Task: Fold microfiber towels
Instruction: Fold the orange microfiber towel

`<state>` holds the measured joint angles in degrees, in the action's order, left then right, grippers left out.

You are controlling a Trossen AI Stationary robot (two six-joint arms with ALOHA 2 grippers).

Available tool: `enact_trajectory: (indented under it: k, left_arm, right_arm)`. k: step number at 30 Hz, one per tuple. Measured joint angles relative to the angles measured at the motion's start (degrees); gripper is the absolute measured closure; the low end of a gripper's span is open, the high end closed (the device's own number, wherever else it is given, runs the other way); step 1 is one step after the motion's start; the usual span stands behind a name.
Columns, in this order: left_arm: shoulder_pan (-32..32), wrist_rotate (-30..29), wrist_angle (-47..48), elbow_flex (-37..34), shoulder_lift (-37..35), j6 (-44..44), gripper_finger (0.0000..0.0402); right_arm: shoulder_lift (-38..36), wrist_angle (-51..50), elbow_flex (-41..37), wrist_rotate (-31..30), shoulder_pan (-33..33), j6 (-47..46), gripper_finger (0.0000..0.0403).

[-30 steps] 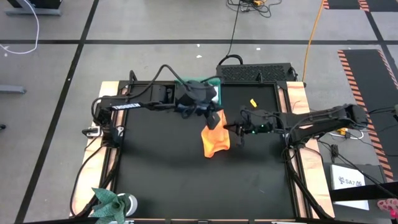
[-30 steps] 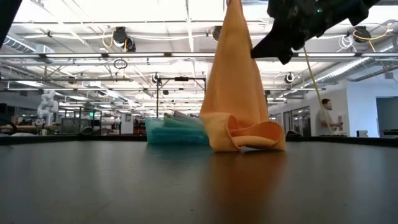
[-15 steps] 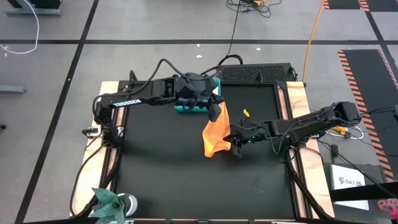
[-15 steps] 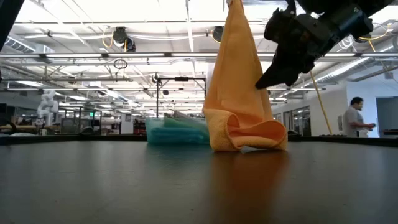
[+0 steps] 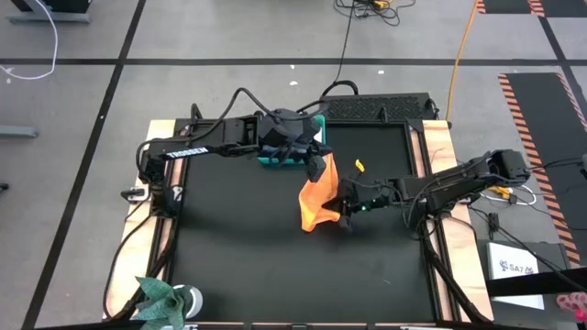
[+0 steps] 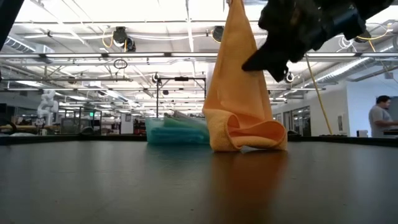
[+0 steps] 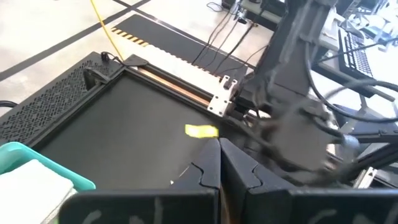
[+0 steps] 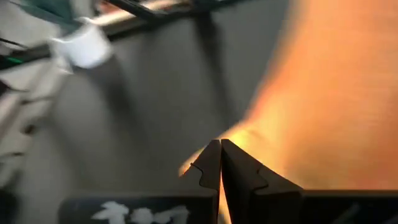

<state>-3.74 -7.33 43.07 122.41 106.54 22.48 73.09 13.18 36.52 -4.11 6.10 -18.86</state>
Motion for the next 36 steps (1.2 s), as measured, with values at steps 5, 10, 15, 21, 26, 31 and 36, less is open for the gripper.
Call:
enact_trajectory:
  k: [5,10,15,21,26,31,36]
  left_arm:
    - [-0.62,-0.24,-0.20,0.00,0.00,-0.11,0.0401]
    - [-0.72,-0.80,-1.68,0.00,0.00,-0.17,0.0401]
    - [-0.57,-2.13,-5.59,0.00,0.00,-0.59,0.0401]
    - [-0.27,-1.31,-7.03,0.00,0.00,-1.22,0.0401]
    - [-0.29,-1.25,-6.82,0.00,0.00,-0.96,0.0401]
    - [-0.31,-1.24,-6.82,0.00,0.00,-1.07,0.0401]
    - [0.04,-1.19,-6.82,0.00,0.00,-1.05,0.0401]
  right_arm:
    - [5.71,8.03,0.04,1.35,4.08,-3.68,0.0399]
    - [12.68,13.18,0.04,-4.33,6.23,-4.43,0.0399]
    - [14.76,14.39,0.01,-11.85,6.37,-3.06,0.0399]
    - [14.32,14.32,0.01,-22.81,6.39,-0.77,0.0399]
    - [14.31,15.94,0.01,-26.24,6.37,1.00,0.0399]
    - [14.32,15.33,0.01,-26.31,6.35,0.95,0.0399]
    - [14.32,15.30,0.01,-28.07,5.21,1.94,0.0399]
